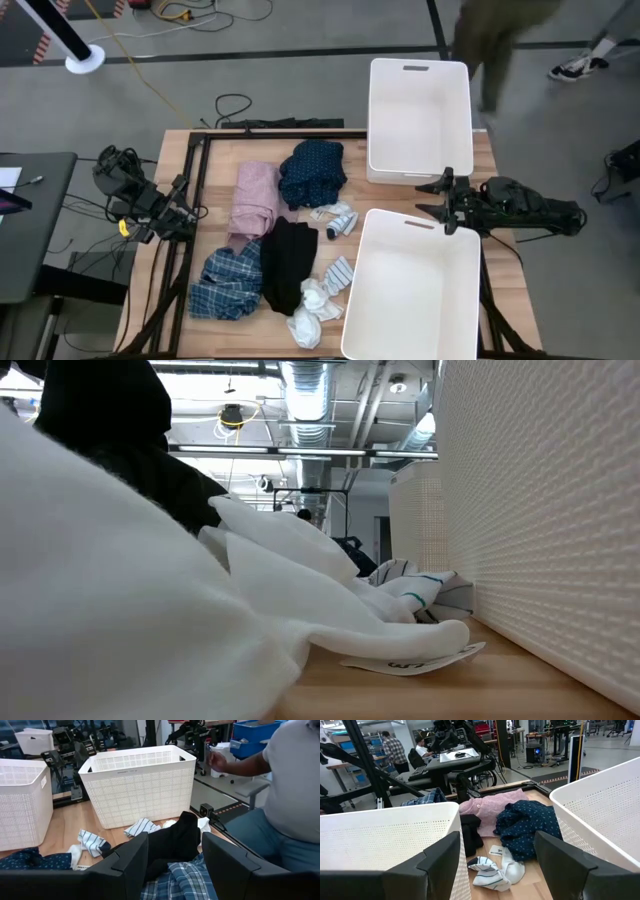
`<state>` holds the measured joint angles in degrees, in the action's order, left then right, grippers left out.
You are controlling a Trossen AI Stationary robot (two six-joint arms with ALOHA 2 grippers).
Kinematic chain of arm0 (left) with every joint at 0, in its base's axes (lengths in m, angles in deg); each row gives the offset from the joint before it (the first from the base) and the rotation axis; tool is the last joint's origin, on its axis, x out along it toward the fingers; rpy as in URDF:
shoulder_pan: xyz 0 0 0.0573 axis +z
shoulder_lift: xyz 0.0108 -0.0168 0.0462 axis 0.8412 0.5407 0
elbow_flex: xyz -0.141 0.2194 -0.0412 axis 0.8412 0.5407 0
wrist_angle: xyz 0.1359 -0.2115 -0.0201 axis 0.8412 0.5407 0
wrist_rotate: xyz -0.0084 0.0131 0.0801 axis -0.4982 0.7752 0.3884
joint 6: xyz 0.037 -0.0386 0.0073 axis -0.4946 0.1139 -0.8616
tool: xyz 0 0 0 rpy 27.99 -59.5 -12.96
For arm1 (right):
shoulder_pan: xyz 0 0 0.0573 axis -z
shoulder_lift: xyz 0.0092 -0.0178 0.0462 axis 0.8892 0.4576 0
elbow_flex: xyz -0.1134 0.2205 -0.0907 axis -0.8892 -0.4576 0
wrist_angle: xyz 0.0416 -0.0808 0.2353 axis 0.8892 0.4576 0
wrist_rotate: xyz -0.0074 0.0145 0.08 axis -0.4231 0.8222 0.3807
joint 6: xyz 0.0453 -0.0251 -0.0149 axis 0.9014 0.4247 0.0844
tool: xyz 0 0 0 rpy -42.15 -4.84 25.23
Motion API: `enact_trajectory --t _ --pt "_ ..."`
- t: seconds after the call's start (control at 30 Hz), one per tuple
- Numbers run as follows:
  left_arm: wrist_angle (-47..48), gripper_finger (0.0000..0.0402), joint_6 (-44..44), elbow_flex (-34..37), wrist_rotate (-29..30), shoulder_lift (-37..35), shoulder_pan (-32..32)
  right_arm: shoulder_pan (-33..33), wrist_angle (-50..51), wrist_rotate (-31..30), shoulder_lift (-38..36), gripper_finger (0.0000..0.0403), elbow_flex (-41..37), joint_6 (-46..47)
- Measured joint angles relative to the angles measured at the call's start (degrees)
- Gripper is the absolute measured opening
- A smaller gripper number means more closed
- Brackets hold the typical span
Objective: Sort clothes
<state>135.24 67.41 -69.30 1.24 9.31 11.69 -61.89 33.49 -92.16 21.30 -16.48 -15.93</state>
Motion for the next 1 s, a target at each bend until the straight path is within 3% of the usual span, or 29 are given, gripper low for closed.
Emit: enact_trajectory --t 0.8,1.0 --pt "-0.01 0.018 0.0 -0.01 -0.02 -0.01 0.0 0.0 0.0 0.01 0.0 0.0276 -0.01 0.17" --pt "0.0 0.018 0.0 0.0 -0.01 -0.01 0.01 0.02 -3.95 0.0 0.02 0.0276 -0.01 -0.73"
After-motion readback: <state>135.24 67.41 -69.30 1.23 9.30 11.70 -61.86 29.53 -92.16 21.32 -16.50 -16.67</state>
